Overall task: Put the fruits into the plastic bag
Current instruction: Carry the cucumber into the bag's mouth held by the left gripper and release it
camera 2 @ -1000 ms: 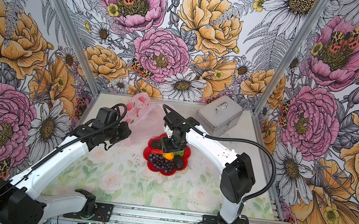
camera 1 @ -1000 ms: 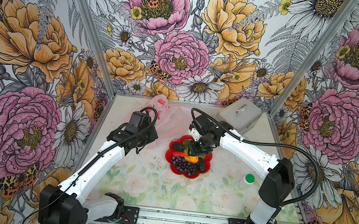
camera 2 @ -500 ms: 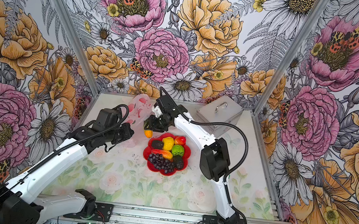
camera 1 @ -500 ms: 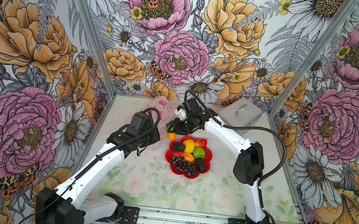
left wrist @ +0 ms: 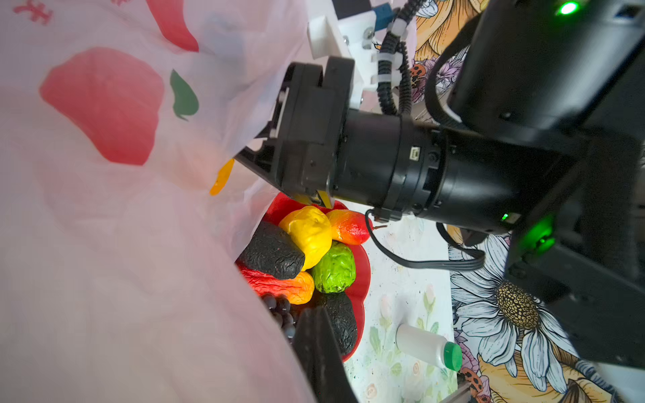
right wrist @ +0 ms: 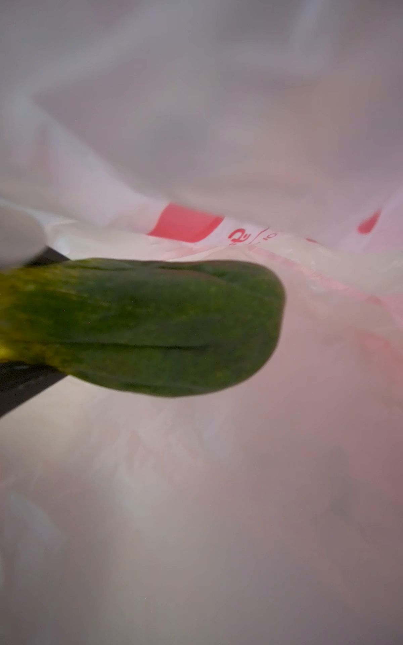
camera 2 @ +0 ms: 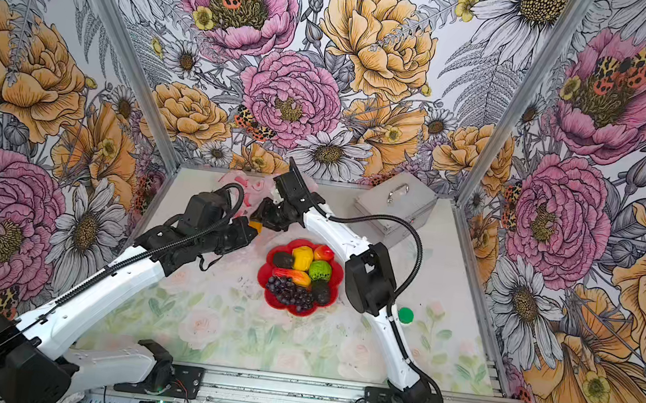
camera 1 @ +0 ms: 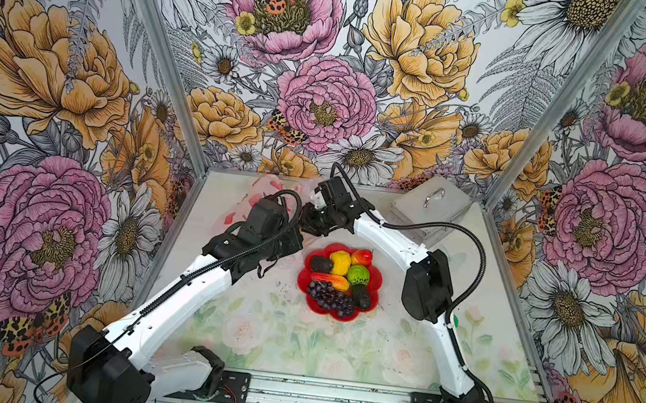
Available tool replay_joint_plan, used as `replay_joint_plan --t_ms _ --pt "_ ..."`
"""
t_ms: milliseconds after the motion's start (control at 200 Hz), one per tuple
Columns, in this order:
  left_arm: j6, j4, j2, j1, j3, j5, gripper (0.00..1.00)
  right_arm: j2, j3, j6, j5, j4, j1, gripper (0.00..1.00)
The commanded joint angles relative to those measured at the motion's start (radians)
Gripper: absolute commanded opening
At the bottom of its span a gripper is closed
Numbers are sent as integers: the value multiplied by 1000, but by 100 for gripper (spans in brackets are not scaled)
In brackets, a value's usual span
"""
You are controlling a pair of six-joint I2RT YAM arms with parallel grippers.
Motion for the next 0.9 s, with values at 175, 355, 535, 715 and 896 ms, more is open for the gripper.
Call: replay_joint_plan --t_ms 175,355,535,715,896 --pt "-43 146 59 5 -30 61 0 10 -96 196 54 243 -18 43" --pt "-31 191 67 11 -23 70 0 -42 -232 246 56 308 -36 44" --pt "-37 190 -4 6 -24 -53 0 -94 -337 302 56 412 -37 43" --pt "1 207 69 5 14 79 0 -56 -279 277 11 407 -36 43" --pt "5 254 134 -12 13 206 0 -9 -186 265 -9 390 -22 43"
